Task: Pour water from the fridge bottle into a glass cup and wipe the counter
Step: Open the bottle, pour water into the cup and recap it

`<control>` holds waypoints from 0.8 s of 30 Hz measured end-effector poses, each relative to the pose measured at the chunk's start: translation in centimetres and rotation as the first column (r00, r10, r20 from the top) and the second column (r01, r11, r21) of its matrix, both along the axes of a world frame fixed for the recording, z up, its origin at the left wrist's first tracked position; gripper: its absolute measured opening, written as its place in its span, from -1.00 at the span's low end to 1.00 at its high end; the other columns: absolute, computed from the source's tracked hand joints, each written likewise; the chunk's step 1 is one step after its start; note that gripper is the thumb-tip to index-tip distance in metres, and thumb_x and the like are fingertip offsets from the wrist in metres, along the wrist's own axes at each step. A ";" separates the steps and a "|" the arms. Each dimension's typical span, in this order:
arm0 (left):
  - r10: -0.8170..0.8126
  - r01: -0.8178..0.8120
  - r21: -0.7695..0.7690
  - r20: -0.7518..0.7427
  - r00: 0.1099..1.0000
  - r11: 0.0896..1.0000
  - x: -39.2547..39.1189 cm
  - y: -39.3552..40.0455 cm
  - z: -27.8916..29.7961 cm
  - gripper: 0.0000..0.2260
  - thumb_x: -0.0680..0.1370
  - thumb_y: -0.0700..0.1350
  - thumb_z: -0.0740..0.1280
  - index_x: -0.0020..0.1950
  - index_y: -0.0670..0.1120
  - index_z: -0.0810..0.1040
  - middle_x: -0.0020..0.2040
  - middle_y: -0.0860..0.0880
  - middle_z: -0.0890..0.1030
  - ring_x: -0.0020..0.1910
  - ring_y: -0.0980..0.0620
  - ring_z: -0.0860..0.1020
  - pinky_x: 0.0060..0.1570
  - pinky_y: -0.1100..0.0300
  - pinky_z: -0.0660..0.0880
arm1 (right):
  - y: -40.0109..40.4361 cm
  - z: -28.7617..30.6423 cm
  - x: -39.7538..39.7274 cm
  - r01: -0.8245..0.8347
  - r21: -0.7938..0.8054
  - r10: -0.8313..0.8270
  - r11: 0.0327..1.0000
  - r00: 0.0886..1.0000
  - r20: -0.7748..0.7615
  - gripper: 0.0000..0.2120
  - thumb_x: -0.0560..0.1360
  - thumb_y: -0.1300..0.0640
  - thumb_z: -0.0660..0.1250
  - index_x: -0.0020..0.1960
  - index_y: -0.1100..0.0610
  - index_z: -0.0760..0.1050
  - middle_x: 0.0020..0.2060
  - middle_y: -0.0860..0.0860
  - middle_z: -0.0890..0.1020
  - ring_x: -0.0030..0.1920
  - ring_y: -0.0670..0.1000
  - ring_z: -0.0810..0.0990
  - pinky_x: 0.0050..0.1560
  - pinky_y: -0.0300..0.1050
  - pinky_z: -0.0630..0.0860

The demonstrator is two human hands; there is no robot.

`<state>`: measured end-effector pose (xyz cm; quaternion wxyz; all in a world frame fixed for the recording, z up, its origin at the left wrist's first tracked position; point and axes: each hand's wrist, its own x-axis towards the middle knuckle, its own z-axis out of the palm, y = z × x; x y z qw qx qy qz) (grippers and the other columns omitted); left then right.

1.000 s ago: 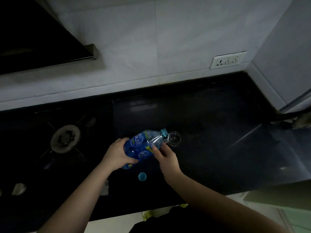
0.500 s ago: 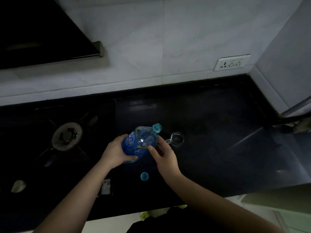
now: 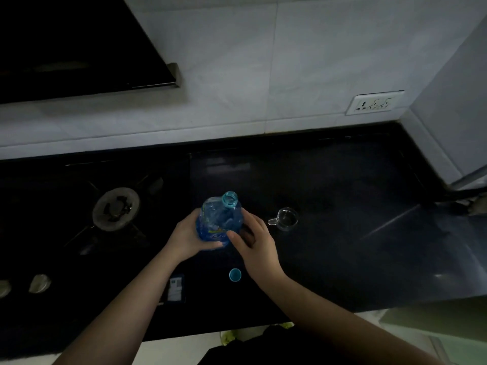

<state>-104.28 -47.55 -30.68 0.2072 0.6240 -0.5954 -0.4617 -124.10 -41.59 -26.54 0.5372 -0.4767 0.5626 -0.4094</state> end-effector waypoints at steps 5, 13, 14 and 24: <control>-0.017 0.017 0.000 -0.054 0.998 1.000 0.9 0.1 0.0 -0.21 0.19 -0.20 0.69 0.31 0.12 0.42 0.14 0.12 0.61 0.07 0.38 0.56 -0.04 0.49 0.46 | 0.5 -0.3 0.5 -0.066 -0.086 0.061 0.994 0.997 -0.053 -0.47 0.51 0.12 0.41 0.44 0.00 0.37 0.33 -0.22 0.39 0.31 -0.21 0.46 0.29 -0.25 0.45; 0.020 -0.017 0.050 -0.061 0.998 0.999 1.7 0.3 -0.6 -0.30 0.21 -0.21 0.68 0.22 0.11 0.44 0.04 0.20 0.59 -0.04 0.47 0.54 -0.13 0.56 0.42 | 1.0 -1.6 0.7 -0.082 0.012 0.083 0.997 0.964 -0.253 -0.65 0.59 0.02 0.27 0.37 -0.08 0.40 0.17 -0.20 0.46 0.15 -0.26 0.49 0.12 -0.37 0.47; 0.028 -0.024 0.062 -0.063 0.998 0.998 1.8 0.3 -0.6 -0.32 0.20 -0.19 0.68 0.20 0.12 0.45 0.03 0.19 0.61 -0.03 0.43 0.56 -0.11 0.54 0.43 | 1.1 -2.1 0.8 -0.092 0.082 0.114 0.992 0.940 -0.321 -0.68 0.61 -0.03 0.22 0.36 -0.08 0.40 0.15 -0.17 0.47 0.14 -0.22 0.50 0.13 -0.33 0.47; 0.001 0.001 0.098 -0.017 1.000 0.995 2.5 0.3 -1.5 -0.29 0.21 -0.16 0.68 0.30 -0.02 0.50 0.08 0.13 0.64 0.07 0.26 0.59 0.13 0.31 0.48 | 2.3 -5.6 2.3 -0.378 0.395 0.523 0.837 0.342 -0.781 -0.40 0.48 -0.16 0.36 0.40 0.04 0.25 0.32 0.09 0.34 0.30 0.09 0.40 0.28 0.03 0.43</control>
